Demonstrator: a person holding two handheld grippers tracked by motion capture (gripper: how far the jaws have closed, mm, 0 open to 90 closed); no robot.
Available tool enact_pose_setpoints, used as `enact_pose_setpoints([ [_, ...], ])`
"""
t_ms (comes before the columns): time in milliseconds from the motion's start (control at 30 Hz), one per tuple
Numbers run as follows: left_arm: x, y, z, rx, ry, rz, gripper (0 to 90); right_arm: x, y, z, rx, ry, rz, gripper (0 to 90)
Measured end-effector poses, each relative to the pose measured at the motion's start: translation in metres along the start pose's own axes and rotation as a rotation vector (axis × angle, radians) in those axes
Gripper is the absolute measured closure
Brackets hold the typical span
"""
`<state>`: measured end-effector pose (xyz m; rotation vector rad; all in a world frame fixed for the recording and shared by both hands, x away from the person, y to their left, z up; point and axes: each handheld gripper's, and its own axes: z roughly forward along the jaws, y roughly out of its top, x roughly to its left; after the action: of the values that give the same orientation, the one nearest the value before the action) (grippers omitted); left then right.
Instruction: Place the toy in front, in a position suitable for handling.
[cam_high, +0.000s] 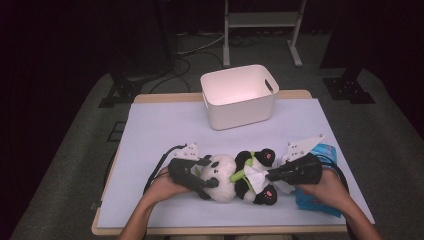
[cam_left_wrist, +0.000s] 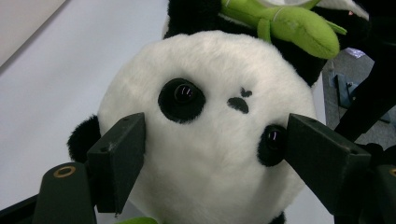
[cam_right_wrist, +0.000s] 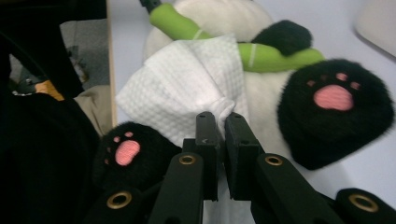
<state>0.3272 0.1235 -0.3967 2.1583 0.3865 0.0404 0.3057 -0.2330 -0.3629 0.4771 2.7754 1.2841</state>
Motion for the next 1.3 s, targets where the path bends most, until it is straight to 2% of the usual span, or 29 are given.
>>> enact_pose_setpoints([
  [100,0.000,0.000,0.000,-0.001,-0.001,0.000,20.9,-0.005,0.002,-0.005,-0.039,-0.027,0.017,84.1],
  [267,0.001,0.000,0.000,-0.004,-0.003,-0.003,21.0,-0.011,0.014,-0.007,-0.072,-0.053,0.010,84.1],
  [467,0.000,-0.001,0.000,-0.007,-0.004,-0.004,20.9,-0.012,0.033,-0.007,-0.089,-0.078,-0.020,84.1],
  [600,0.000,-0.001,0.000,-0.005,-0.003,-0.002,20.9,-0.015,0.044,-0.016,-0.108,-0.118,-0.039,84.1],
  [700,0.000,-0.001,0.000,-0.004,-0.005,-0.002,20.9,-0.018,0.048,-0.025,-0.131,-0.143,-0.036,84.0],
  [867,0.001,-0.001,0.000,-0.006,-0.007,-0.005,20.9,-0.022,0.049,-0.031,-0.122,-0.188,-0.038,84.0],
  [1000,0.001,-0.001,0.000,-0.009,-0.007,-0.006,20.8,-0.027,0.042,-0.028,-0.110,-0.181,-0.021,83.9],
  [1300,0.001,0.000,0.001,-0.009,-0.008,-0.007,20.3,-0.028,0.032,-0.013,-0.087,-0.138,-0.002,83.9],
])
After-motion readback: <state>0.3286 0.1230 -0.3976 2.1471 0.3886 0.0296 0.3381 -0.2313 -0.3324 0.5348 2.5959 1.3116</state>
